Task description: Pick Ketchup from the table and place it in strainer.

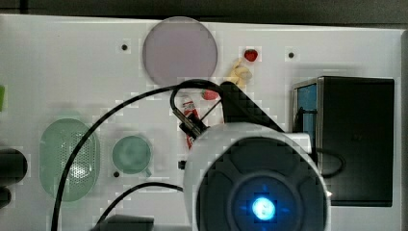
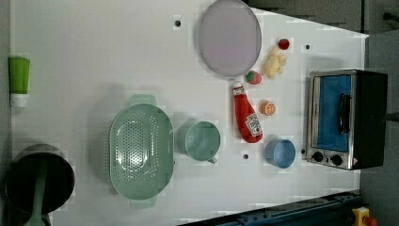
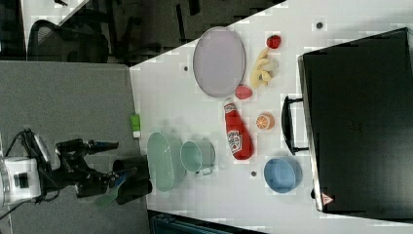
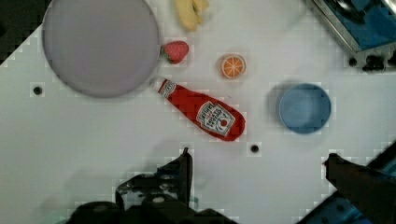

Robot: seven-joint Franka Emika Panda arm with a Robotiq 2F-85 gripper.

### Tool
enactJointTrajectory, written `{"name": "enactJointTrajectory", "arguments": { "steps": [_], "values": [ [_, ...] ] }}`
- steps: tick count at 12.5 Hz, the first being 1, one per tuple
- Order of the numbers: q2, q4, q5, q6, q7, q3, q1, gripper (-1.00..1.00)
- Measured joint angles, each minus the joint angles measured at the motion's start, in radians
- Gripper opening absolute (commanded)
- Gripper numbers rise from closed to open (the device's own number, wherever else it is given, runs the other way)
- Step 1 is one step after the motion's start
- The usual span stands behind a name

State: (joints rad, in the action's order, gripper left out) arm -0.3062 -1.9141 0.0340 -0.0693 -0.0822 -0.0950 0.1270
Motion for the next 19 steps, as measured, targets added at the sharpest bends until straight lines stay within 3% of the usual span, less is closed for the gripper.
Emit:
{"name": "enactJointTrajectory", "arguments": {
  "steps": [5,10,14,19],
  "values": [
    [0.117,-0.125,0.01,-0.134,-0.132,-0.041,-0.002,1.0],
    [0.215,-0.289,0.019,-0.287,-0.475,-0.077,0.008,1.0],
    [0.201,-0.377,0.015,-0.473,-0.712,-0.083,-0.003,1.0],
    [0.269,-0.492,0.018,-0.677,-0.779,-0.085,-0.002,1.0]
  ]
}}
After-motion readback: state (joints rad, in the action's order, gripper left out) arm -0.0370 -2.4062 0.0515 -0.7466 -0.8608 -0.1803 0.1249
